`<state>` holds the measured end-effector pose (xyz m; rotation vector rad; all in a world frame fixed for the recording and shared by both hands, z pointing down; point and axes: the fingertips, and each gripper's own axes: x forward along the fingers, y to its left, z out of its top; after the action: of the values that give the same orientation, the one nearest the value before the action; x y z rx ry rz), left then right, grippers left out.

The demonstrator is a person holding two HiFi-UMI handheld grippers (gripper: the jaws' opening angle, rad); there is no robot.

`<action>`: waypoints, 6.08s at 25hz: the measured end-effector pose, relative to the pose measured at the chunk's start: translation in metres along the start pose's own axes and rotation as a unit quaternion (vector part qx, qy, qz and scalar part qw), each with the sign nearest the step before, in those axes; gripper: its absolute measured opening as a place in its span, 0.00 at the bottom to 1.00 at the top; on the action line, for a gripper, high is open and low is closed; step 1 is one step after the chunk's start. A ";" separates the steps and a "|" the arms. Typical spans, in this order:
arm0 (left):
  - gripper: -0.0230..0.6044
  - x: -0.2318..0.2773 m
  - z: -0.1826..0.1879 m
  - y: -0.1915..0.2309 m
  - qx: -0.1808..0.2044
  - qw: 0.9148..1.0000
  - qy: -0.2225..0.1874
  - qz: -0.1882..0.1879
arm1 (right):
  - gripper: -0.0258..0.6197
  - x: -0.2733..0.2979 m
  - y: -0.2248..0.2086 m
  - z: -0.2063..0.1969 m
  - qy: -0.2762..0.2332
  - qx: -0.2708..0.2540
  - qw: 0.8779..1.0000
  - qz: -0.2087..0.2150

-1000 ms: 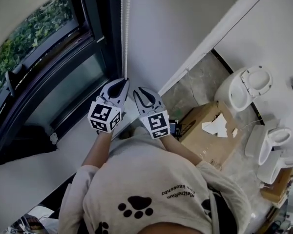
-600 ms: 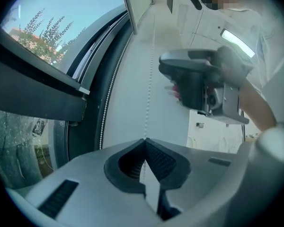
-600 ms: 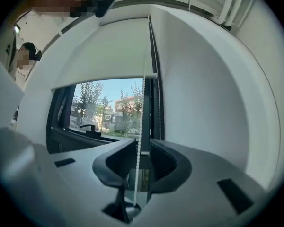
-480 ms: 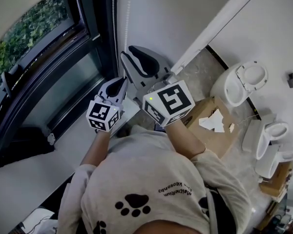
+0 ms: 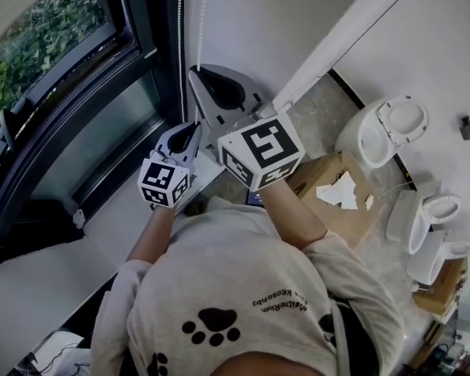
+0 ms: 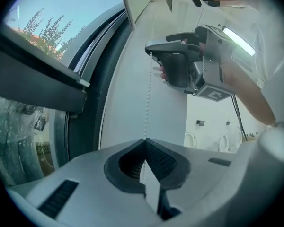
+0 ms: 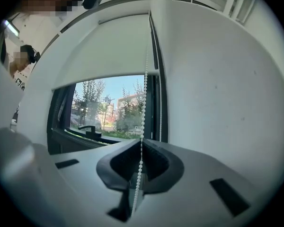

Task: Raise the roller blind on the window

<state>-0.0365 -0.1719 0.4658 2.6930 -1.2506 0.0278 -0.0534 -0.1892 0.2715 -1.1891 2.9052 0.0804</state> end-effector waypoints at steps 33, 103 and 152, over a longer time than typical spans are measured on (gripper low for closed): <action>0.13 -0.004 -0.098 -0.004 -0.048 0.995 0.083 0.006 | 0.06 -0.003 0.002 -0.107 0.079 0.018 0.997 0.004; 0.05 -0.011 0.103 -0.017 -0.043 0.996 -0.019 -0.078 | 0.06 -0.028 0.028 -0.250 0.219 0.019 0.976 -0.004; 0.05 0.000 0.066 0.002 -0.060 0.996 -0.030 -0.050 | 0.09 0.005 0.002 0.054 -0.036 -0.034 0.998 0.029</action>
<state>-0.0413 -0.1837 0.4014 2.6656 -1.0931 -0.1378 -0.0594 -0.1893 0.2173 -1.0862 2.8964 0.2196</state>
